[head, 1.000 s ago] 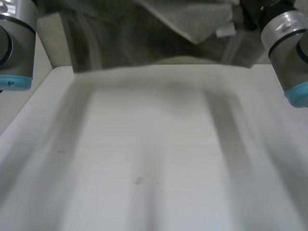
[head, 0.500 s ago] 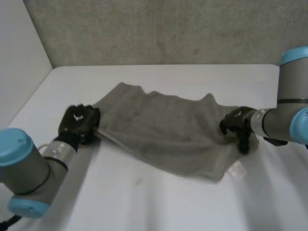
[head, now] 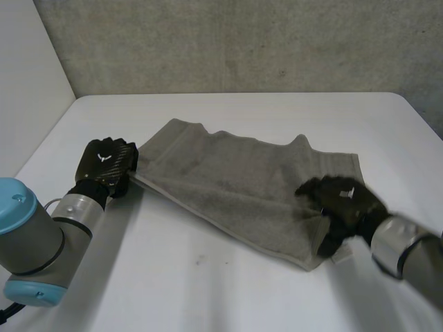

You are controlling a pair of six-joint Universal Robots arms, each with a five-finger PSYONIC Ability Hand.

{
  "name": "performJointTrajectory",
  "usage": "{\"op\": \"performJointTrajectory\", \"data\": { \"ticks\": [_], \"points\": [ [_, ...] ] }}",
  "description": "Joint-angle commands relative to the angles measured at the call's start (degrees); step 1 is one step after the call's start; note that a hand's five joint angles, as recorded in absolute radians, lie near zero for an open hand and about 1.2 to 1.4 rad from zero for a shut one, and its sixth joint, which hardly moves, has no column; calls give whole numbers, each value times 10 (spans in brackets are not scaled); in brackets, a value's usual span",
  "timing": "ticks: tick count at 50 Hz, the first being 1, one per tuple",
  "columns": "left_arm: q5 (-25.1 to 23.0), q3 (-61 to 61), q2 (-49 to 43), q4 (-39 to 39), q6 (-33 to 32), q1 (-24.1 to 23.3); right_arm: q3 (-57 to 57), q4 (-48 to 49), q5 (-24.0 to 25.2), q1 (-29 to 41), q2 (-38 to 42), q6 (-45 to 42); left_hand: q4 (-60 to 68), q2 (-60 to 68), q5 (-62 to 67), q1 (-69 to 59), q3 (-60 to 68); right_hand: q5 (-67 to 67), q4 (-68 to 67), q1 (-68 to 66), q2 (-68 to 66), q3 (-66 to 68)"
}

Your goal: Fold the towel.

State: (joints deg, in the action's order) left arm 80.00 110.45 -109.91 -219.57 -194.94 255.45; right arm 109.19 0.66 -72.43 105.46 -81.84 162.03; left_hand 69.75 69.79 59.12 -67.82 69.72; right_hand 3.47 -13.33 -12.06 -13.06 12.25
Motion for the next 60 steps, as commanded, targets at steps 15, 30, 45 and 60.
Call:
{"op": "performJointTrajectory", "data": {
  "ticks": [15, 30, 45, 60],
  "points": [
    [2, 2, 0, 0, 3, -5, 103, 233, -67, 89, 81, 43, 103, 102, 109, -122, 103, -16, 14, 1, 11, -3],
    [2, 9, 0, 6, 3, -7, 110, 294, -154, 77, 49, 14, 103, 102, 109, -122, 103, 301, -302, -315, -305, 313],
    [-3, 22, -5, 6, -4, -12, 84, 170, -62, 16, 26, -4, 103, 102, 109, -122, 103, 665, -667, -679, -669, 677],
    [-3, 24, -9, 5, -4, -12, 66, 72, -40, -1, 64, 6, 103, 102, 109, -122, 103, 366, -368, -381, -371, 379]
  ]
}}
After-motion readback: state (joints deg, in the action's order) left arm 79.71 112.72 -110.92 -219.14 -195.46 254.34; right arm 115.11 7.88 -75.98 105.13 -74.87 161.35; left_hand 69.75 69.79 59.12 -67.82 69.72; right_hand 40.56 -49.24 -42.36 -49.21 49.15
